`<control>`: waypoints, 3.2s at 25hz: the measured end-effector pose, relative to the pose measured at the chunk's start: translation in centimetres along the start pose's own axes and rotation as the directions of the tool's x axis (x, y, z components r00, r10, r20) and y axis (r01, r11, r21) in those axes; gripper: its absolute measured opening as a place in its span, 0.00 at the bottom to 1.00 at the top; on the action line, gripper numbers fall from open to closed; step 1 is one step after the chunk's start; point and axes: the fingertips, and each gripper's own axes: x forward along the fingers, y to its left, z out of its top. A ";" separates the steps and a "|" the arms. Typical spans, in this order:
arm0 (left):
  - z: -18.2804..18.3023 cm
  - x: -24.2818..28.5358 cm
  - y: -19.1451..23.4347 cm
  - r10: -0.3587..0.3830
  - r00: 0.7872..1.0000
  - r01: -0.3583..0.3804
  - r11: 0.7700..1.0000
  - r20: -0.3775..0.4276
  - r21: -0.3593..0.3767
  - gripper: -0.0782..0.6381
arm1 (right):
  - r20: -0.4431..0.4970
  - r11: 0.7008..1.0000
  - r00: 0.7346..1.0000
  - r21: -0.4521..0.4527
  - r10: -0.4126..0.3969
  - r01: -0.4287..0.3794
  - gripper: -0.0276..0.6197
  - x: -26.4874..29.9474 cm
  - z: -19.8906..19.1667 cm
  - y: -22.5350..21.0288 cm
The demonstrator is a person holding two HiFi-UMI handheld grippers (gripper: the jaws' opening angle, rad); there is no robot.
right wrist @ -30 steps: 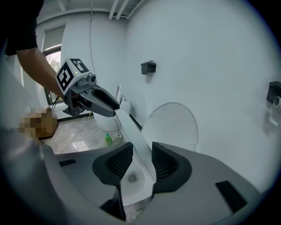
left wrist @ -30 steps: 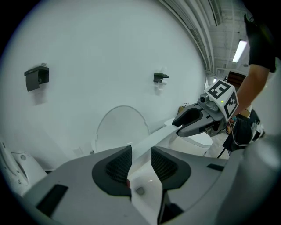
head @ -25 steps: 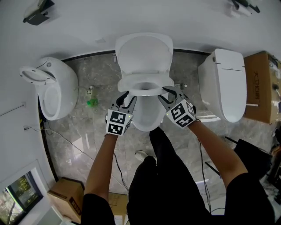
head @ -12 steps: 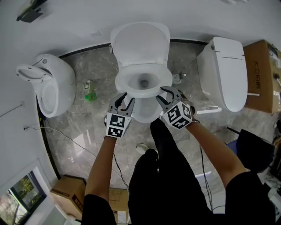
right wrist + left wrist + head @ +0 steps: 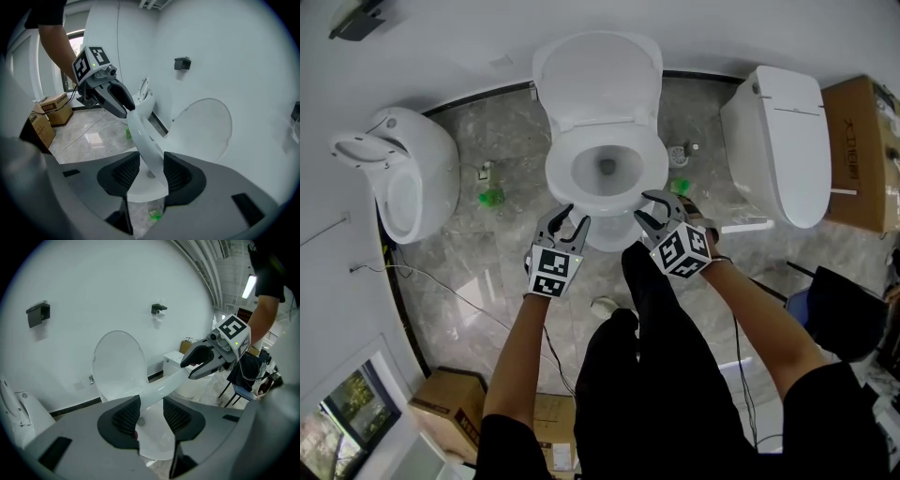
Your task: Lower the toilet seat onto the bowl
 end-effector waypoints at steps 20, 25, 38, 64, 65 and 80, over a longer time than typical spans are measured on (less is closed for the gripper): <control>-2.0 -0.2 -1.4 -0.095 0.995 0.100 0.944 0.033 -0.316 0.42 | 0.048 0.957 0.978 0.199 0.204 -0.209 0.31 0.0 -1.0 2.4; -3.4 0.0 -2.1 -0.113 0.994 0.110 0.945 0.009 -0.308 0.42 | 0.039 0.954 0.974 0.197 0.221 -0.225 0.31 0.4 -2.0 3.4; -7.5 0.7 -3.8 -0.137 0.989 0.111 0.943 -0.062 -0.313 0.40 | -0.018 0.957 0.970 0.172 0.241 -0.234 0.31 1.8 -4.8 6.6; -20.9 5.6 -7.5 -0.175 0.966 0.105 0.937 -0.190 -0.333 0.35 | -0.130 0.948 0.946 0.155 0.297 -0.277 0.25 8.5 -14.7 14.7; -21.5 5.9 -7.7 -0.169 0.967 0.100 0.940 -0.191 -0.325 0.35 | -0.130 0.949 0.946 0.153 0.296 -0.276 0.24 8.8 -15.2 15.0; -29.0 10.4 -9.1 -0.238 0.936 0.159 0.943 -0.258 -0.292 0.34 | -0.169 0.948 0.945 0.201 0.280 -0.245 0.20 14.0 -21.4 18.0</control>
